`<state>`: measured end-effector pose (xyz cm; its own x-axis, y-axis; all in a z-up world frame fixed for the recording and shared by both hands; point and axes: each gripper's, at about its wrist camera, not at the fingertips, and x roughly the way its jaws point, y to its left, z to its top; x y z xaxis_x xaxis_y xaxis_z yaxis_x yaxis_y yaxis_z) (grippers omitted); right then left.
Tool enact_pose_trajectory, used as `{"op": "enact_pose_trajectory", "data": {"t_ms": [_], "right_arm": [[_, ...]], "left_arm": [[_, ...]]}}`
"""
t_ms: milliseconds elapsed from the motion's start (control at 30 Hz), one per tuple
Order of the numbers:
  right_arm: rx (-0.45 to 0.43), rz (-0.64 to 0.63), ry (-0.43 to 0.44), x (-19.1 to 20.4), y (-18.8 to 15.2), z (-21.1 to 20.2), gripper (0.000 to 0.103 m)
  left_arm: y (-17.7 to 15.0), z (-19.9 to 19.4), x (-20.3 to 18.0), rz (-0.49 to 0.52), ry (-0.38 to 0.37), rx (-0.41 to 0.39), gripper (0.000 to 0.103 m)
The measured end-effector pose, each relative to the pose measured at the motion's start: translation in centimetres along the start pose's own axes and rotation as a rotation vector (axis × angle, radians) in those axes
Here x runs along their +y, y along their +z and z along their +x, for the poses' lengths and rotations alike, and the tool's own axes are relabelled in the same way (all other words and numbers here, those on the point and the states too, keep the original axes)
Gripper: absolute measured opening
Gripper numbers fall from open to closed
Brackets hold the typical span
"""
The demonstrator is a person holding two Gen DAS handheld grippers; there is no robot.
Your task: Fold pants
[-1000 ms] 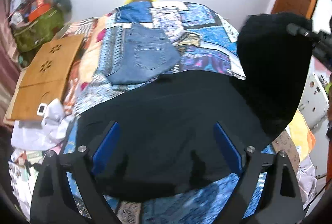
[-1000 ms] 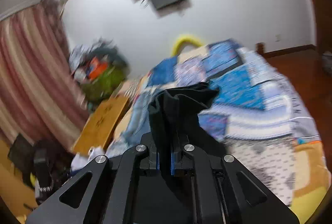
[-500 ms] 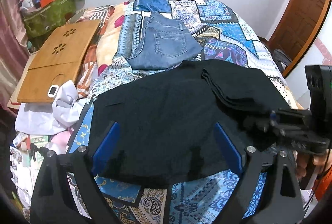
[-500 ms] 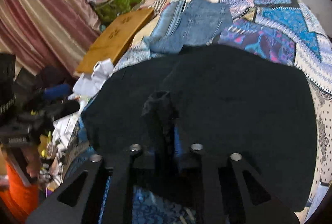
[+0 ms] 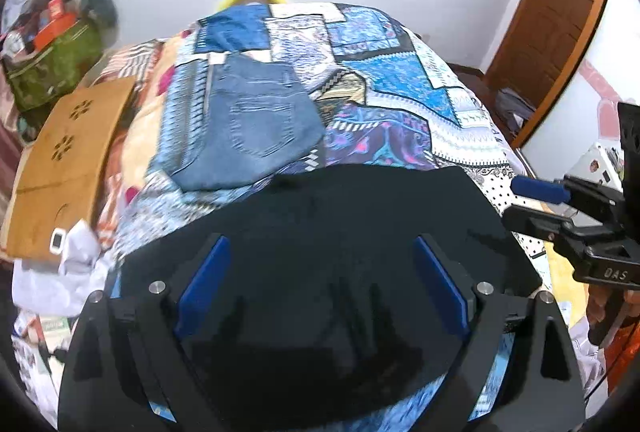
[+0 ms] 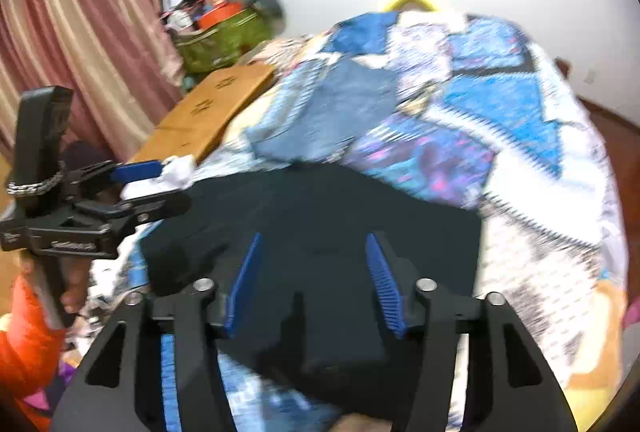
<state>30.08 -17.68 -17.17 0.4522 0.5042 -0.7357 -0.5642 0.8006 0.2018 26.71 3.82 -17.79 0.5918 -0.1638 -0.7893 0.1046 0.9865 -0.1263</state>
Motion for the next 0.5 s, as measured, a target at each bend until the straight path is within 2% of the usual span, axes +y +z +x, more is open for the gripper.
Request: {"op": "enact_pose_trajectory", "data": {"t_ms": [267,500], "right_arm": [[0.072,0.025,-0.036,-4.5,0.4,4.1,0.053],[0.178,0.052,-0.014,-7.0,-2.0,7.4,0.053]], "left_arm": [[2.4,6.5,-3.4,0.083,0.017,0.089,0.093],[0.8,12.3,-4.3,0.144,0.024,0.250,0.094]]}}
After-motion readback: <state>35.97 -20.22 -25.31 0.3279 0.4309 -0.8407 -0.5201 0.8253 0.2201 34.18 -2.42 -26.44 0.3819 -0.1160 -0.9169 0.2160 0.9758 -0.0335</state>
